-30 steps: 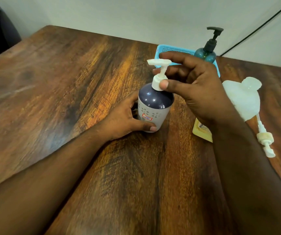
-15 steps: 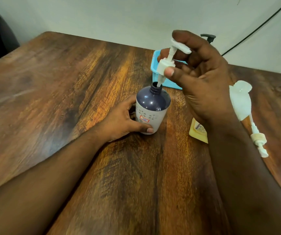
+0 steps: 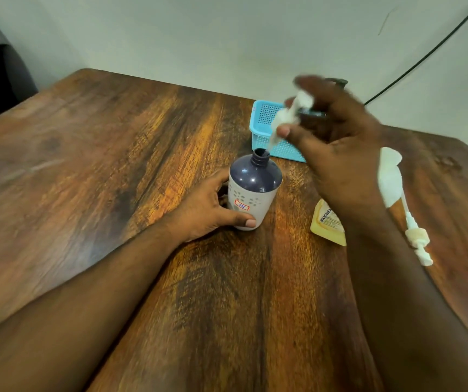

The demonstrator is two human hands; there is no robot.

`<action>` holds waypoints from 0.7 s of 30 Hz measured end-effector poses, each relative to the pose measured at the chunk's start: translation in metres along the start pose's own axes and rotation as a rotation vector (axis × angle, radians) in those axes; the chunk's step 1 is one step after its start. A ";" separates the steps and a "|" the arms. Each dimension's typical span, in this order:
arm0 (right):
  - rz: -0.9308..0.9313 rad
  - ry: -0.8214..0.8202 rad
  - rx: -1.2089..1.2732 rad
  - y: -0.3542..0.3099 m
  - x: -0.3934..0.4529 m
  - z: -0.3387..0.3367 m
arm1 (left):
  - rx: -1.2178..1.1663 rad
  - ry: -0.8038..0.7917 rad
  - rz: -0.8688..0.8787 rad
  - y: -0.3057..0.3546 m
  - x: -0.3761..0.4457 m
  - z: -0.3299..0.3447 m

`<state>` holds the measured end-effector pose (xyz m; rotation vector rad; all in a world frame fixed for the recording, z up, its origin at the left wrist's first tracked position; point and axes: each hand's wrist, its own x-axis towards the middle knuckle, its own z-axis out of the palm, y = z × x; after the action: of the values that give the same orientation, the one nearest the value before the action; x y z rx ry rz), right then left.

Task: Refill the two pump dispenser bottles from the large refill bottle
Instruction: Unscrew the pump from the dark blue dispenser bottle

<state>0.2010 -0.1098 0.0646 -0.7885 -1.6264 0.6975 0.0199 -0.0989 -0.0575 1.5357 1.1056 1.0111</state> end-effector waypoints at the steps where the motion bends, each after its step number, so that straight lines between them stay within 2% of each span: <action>1: 0.032 -0.024 -0.017 0.001 -0.001 0.002 | -0.001 -0.004 -0.002 0.000 0.000 0.000; 3: 0.030 0.042 0.002 -0.001 -0.001 0.003 | 0.005 -0.006 -0.003 -0.001 0.000 -0.001; 5: -0.039 0.148 0.025 -0.009 0.000 0.000 | 0.010 0.001 -0.007 -0.001 0.000 -0.001; 10: -0.212 0.294 0.066 -0.027 -0.006 -0.019 | 0.011 -0.007 0.000 0.000 0.000 0.000; 12: -0.288 0.334 0.081 -0.030 -0.015 -0.032 | 0.006 -0.015 0.004 -0.001 0.001 -0.001; 14: -0.331 0.332 -0.007 -0.028 -0.028 -0.042 | 0.001 -0.020 0.014 -0.001 0.000 -0.001; 16: -0.424 0.233 -0.208 -0.019 -0.047 -0.047 | -0.009 -0.017 0.017 0.000 0.000 0.000; 19: -0.559 -0.091 -0.578 0.008 -0.073 -0.044 | -0.012 -0.021 0.016 0.001 -0.002 0.000; 21: -0.576 -0.299 -0.730 0.033 -0.084 -0.042 | -0.022 -0.025 0.014 0.003 -0.003 0.001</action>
<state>0.2572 -0.1556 -0.0030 -0.6700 -2.2864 -0.2294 0.0205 -0.1025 -0.0550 1.5367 1.0644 1.0079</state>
